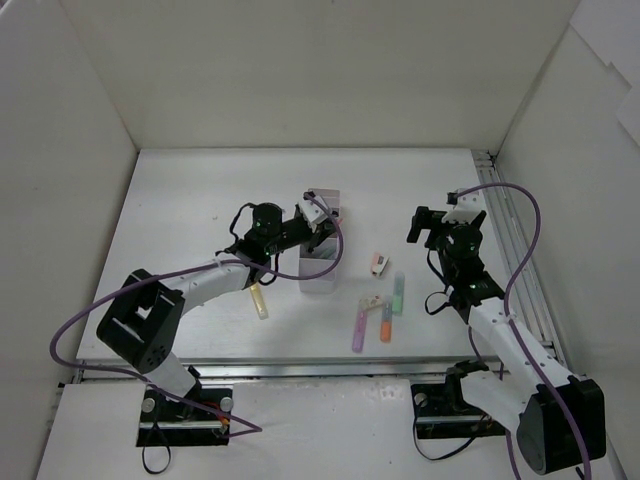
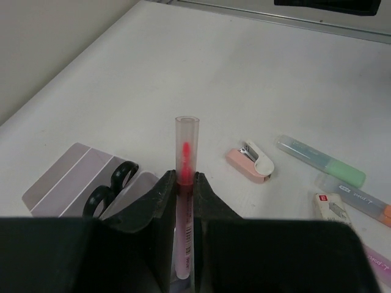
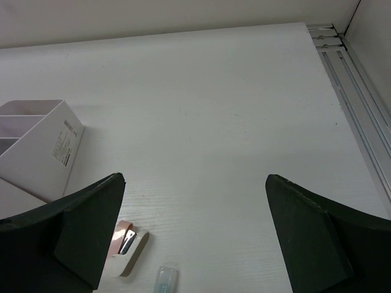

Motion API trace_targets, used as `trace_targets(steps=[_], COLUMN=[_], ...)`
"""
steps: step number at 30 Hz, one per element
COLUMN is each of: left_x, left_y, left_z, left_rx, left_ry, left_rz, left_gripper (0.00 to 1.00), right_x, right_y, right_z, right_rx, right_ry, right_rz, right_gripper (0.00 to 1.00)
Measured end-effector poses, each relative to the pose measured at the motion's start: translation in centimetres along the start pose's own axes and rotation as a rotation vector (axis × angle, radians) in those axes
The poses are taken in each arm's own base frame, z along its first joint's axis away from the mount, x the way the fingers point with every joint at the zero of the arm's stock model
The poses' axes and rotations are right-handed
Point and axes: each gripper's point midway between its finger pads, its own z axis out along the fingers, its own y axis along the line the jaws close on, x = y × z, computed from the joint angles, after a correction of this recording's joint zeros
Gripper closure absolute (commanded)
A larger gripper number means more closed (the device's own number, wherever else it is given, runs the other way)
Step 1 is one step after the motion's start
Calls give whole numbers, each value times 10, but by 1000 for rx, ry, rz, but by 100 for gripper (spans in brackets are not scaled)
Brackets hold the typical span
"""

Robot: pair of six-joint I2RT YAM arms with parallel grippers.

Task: Sort the stationery into containers
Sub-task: Place the pen in the storage box, then pick up the pen from the center of the board.

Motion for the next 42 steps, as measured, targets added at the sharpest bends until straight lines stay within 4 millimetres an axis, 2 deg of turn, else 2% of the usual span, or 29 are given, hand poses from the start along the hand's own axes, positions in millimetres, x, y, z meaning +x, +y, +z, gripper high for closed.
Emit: trace_targets(steps=[3, 8, 11, 15, 16, 19, 21, 24, 29, 33, 35, 37, 39, 42], left_x=[5, 37, 40, 37, 37, 37, 36, 26, -7, -17, -10, 8, 39, 90], left_y=[-4, -10, -5, 0, 1, 4, 4, 4, 16, 46, 61, 73, 76, 67], left_z=[-3, -13, -12, -14, -14, -15, -18, -30, -62, -100, -122, -144, -165, -188], left_rx=[9, -17, -47, -76, -83, -99, -109, -133, -272, -546, -694, -822, -930, -1032], left_ry=[-18, 18, 1, -32, -35, -35, -31, -30, -22, 61, 130, 199, 293, 444], left_rz=[6, -19, -24, -29, -32, -40, -49, -56, -137, -326, -442, -539, -625, -716], left_gripper=[100, 100, 100, 66, 49, 28, 20, 1, 1, 1, 1, 0, 0, 1], right_x=[2, 3, 3, 2, 1, 0, 0, 0, -1, 1, 3, 4, 6, 6], right_y=[0, 0, 0, 0, 0, 0, 0, 0, 1, 1, 1, 1, -1, -7], right_z=[1, 1, 1, 1, 1, 0, 0, 0, -1, -2, -2, -2, -3, -4], right_rx=[1, 2, 2, 2, 2, 1, 0, 0, -1, 0, 2, 6, 22, 64], right_ry=[5, 8, 8, 5, 4, 1, 0, 0, -4, 6, 14, 17, 29, 55], right_rz=[-2, -3, -4, -6, -5, -4, -4, 0, 10, 29, 42, 57, 73, 93], right_gripper=[2, 2, 2, 2, 2, 2, 2, 2, 2, 2, 2, 2, 2, 2])
